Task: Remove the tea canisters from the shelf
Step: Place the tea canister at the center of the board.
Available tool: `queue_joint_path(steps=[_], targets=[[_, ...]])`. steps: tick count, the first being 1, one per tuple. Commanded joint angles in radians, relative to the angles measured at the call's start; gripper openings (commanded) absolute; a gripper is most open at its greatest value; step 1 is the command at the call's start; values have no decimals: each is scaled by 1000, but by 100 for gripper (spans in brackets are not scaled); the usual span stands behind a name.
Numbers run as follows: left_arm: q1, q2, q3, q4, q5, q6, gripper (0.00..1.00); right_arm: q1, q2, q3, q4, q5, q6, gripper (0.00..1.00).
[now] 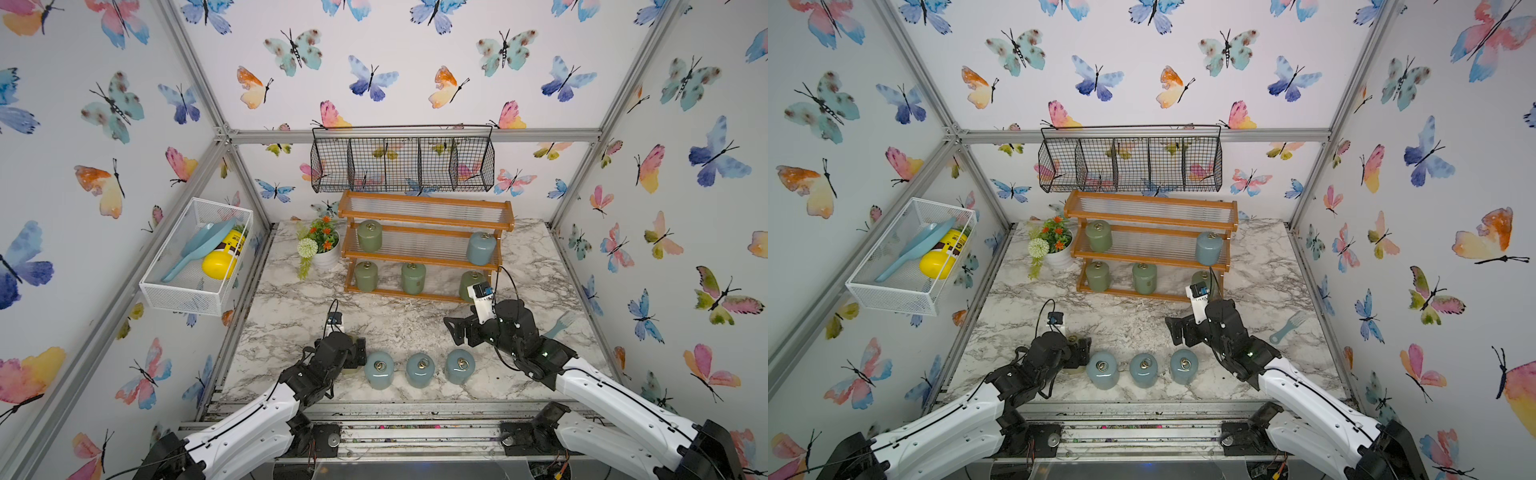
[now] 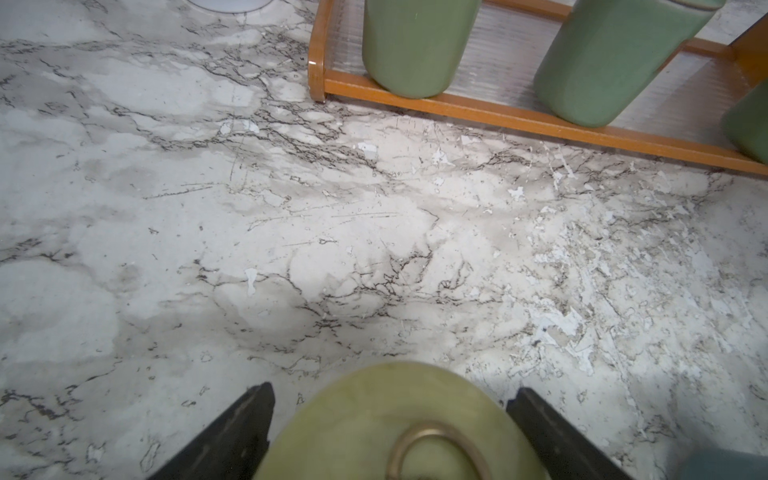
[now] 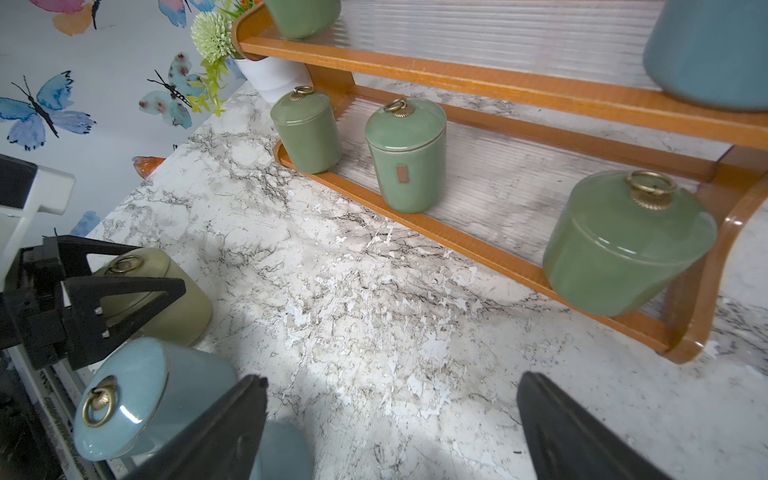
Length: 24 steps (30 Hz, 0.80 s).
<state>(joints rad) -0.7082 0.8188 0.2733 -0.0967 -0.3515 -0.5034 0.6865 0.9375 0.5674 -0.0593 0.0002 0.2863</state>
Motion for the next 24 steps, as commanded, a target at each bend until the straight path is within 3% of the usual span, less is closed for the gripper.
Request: queue_joint_path(steps=[1, 14, 24], targets=[[-6, -8, 29, -42, -43, -27, 93, -4, -8, -11, 6, 1, 2, 100], [-19, -37, 56, -100, -54, -34, 95, -3, 14, -3, 17, -5, -3, 100], [-17, 25, 270, -226, -64, 59, 94, -4, 15, -2, 16, -6, -7, 100]])
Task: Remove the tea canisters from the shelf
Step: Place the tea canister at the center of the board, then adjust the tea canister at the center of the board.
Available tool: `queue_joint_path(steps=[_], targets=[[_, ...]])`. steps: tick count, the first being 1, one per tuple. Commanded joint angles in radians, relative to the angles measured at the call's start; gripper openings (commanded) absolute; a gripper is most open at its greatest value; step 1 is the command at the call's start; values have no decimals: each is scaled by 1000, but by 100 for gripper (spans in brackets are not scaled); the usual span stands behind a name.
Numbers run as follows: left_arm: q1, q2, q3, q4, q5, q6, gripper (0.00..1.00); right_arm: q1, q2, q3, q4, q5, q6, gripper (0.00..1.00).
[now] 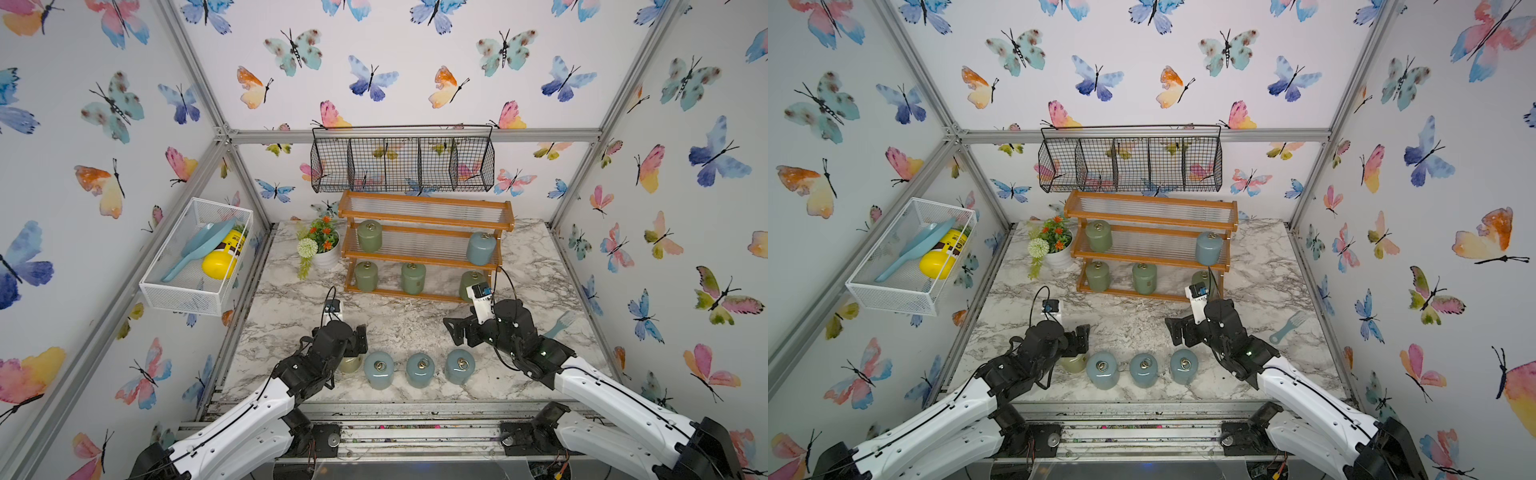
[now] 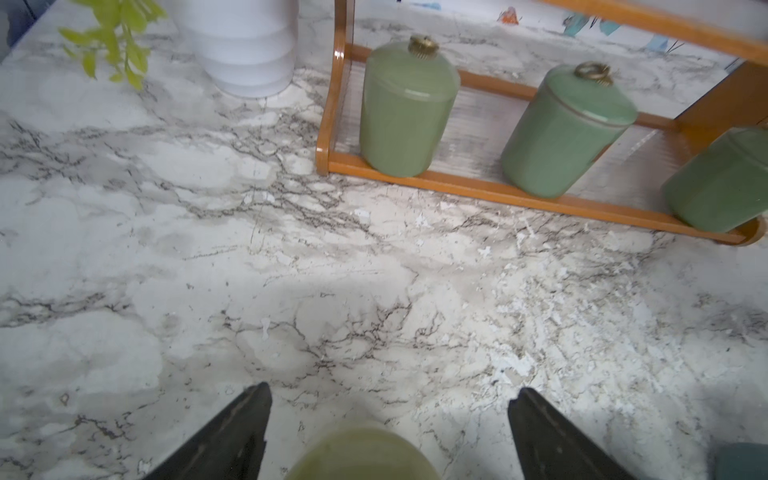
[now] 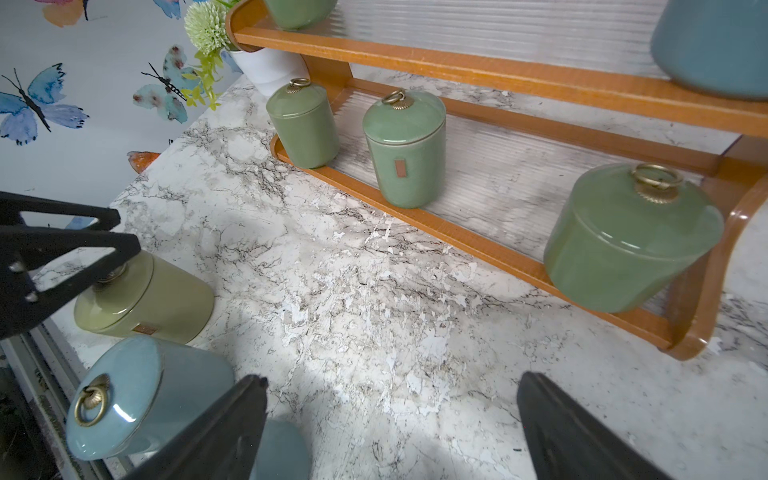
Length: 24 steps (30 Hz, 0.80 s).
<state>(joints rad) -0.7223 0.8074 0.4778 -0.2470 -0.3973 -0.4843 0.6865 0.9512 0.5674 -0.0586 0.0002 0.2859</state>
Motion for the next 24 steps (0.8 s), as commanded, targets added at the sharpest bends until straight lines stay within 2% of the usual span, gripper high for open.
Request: queue_joint_path(steps=[1, 7, 14, 18, 20, 24], targets=[[-3, 56, 93, -102, -15, 41, 94, -3, 0, -3, 13, -7, -7, 100], [36, 202, 256, -239, 102, 97, 91, -4, -15, -14, 10, -8, -5, 100], [123, 348, 332, -289, 326, 145, 68, -4, -41, -29, 5, -10, -2, 100], [126, 423, 380, -332, 400, 166, 65, -5, -56, -37, -1, -5, -2, 100], [123, 464, 400, -363, 419, 180, 63, -5, -58, -40, -1, -5, -2, 100], [124, 514, 425, -424, 374, 167, 59, -5, -61, -42, -3, -7, -2, 100]])
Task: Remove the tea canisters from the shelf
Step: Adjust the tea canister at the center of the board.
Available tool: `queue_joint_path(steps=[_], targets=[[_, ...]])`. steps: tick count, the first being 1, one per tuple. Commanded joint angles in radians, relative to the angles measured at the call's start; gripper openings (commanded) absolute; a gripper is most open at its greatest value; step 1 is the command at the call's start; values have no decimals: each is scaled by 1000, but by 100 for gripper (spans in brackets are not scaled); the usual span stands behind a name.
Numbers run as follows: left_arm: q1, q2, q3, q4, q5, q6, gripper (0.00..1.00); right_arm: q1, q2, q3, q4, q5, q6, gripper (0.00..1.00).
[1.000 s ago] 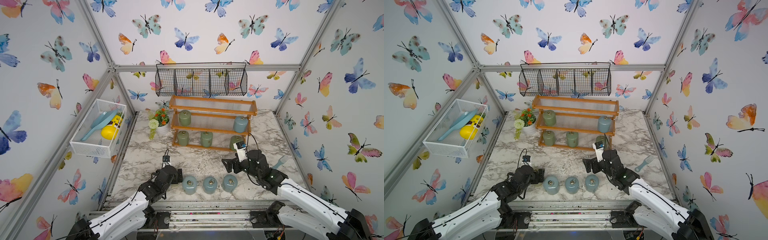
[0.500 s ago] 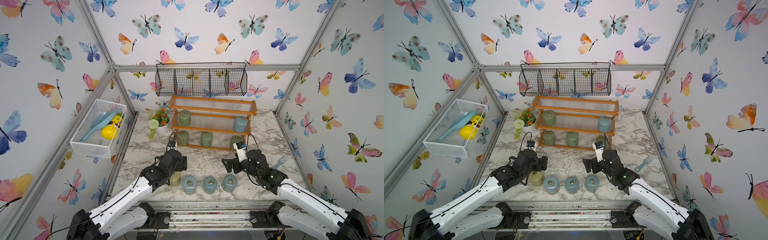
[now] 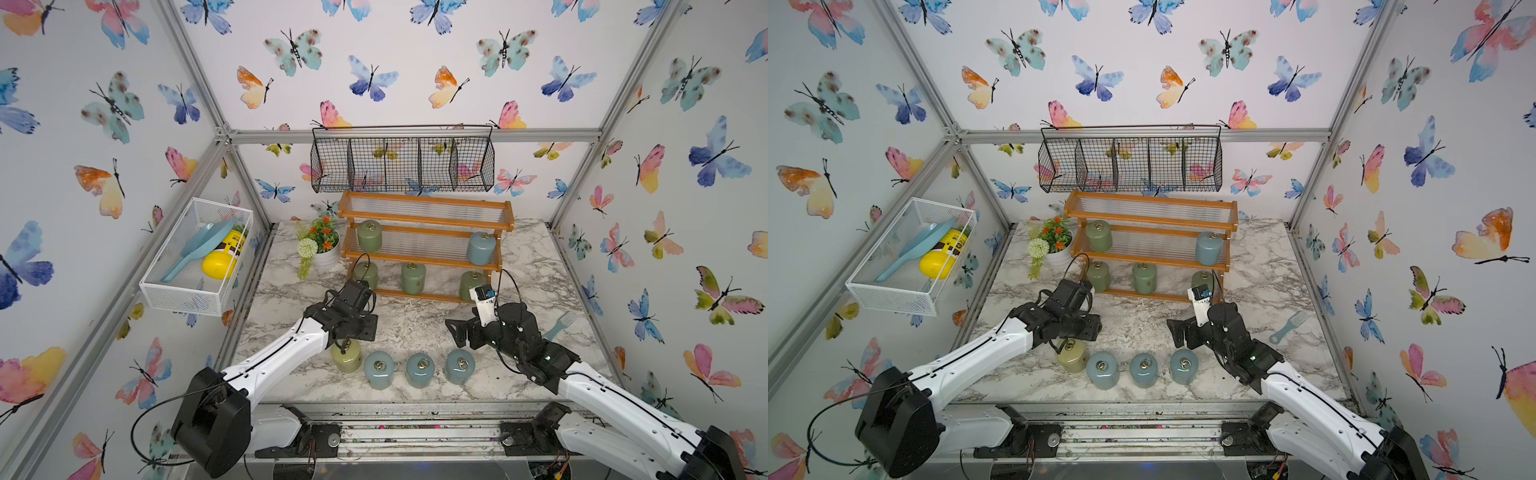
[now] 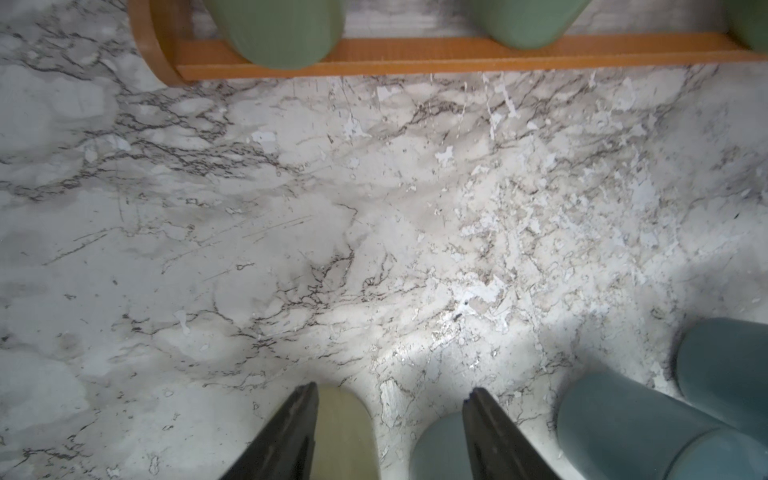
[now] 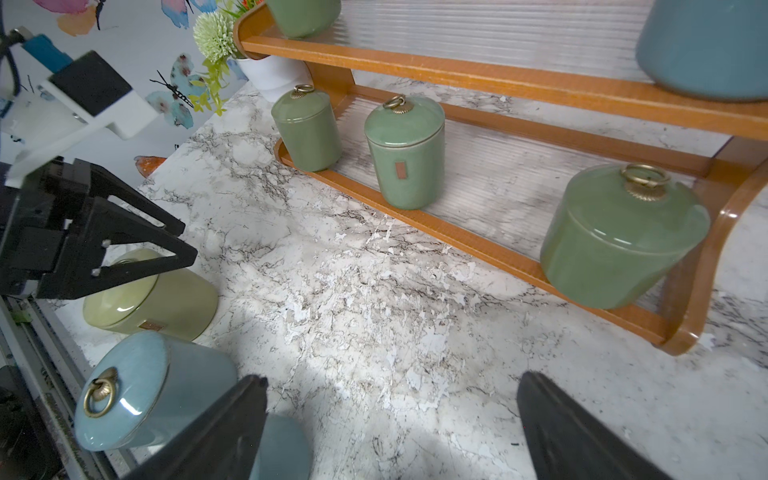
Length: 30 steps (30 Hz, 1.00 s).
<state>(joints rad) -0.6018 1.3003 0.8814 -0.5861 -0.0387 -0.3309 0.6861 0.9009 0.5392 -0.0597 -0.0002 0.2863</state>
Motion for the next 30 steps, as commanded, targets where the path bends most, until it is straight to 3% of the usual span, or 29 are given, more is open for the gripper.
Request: queue_joint_path(steps=[1, 12, 19, 30], targets=[[3, 28, 26, -92, 6, 11, 59, -5, -12, -16, -2, -7, -3, 100], [-4, 64, 31, -134, 4, -50, 58, -5, -1, -22, 6, -15, -16, 100], [-15, 18, -26, -164, -47, -123, 51, -4, 51, -6, 32, -46, -43, 100], [-36, -51, -85, -211, -88, -184, 50, -5, 85, 1, 46, -84, -62, 100]])
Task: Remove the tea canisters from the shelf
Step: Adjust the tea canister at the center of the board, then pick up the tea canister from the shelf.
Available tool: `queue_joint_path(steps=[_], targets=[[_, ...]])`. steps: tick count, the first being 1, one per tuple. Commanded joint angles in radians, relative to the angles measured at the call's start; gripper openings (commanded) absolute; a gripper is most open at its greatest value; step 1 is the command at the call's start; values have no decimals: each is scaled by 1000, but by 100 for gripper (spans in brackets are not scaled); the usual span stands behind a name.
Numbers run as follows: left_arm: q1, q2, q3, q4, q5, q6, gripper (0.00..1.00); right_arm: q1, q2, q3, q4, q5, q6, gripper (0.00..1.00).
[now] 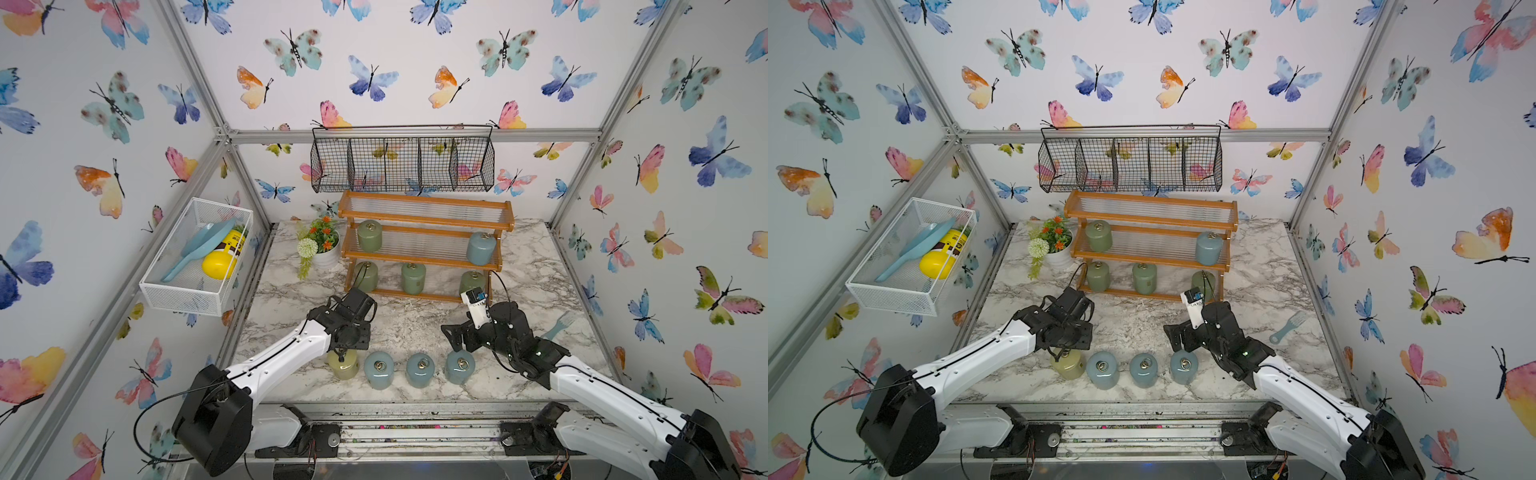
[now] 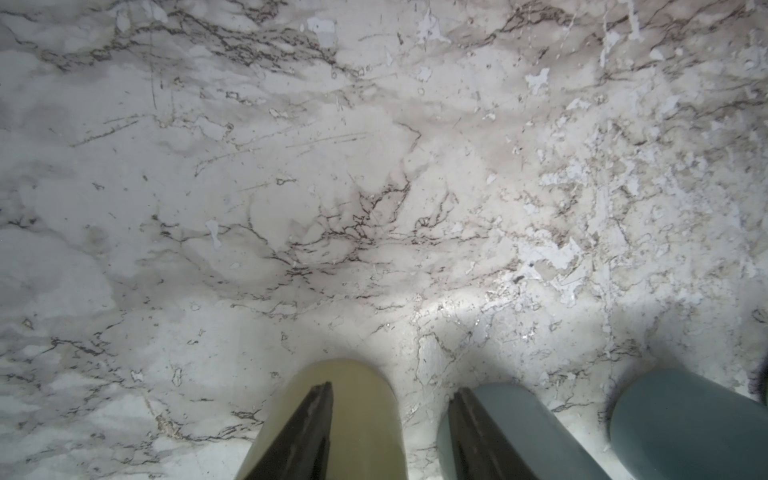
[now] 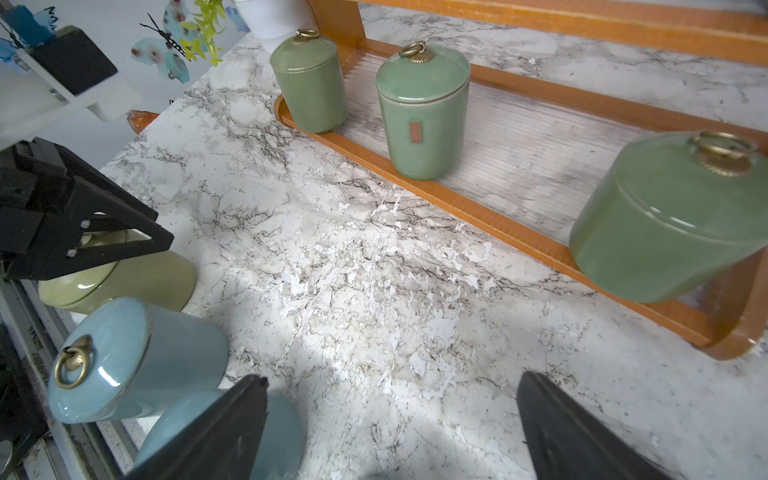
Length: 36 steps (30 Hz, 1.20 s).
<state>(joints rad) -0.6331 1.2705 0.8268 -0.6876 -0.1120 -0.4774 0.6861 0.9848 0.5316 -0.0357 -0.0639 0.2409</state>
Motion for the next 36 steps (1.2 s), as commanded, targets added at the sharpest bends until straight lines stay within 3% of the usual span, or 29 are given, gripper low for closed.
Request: queue_joint_path(steps=[1, 11, 20, 24, 32, 36], targets=[[-5, -30, -32, -110, -11, -38, 51, -5, 0, 6, 22, -21, -17, 100], [-19, -69, -46, -85, 5, -44, 55, -6, -10, -1, 15, -13, -14, 100], [-19, -157, 64, 31, -77, 23, 73, -22, -28, 72, -42, 69, -42, 100], [-17, -222, 52, 160, -118, 70, 77, -67, -12, 138, -73, 96, -82, 100], [-9, -374, -67, 419, -147, 176, 99, -215, 55, 248, -19, 145, -148, 100], [-1, -424, -115, 477, -148, 193, 99, -267, 91, 261, 74, 161, -186, 100]])
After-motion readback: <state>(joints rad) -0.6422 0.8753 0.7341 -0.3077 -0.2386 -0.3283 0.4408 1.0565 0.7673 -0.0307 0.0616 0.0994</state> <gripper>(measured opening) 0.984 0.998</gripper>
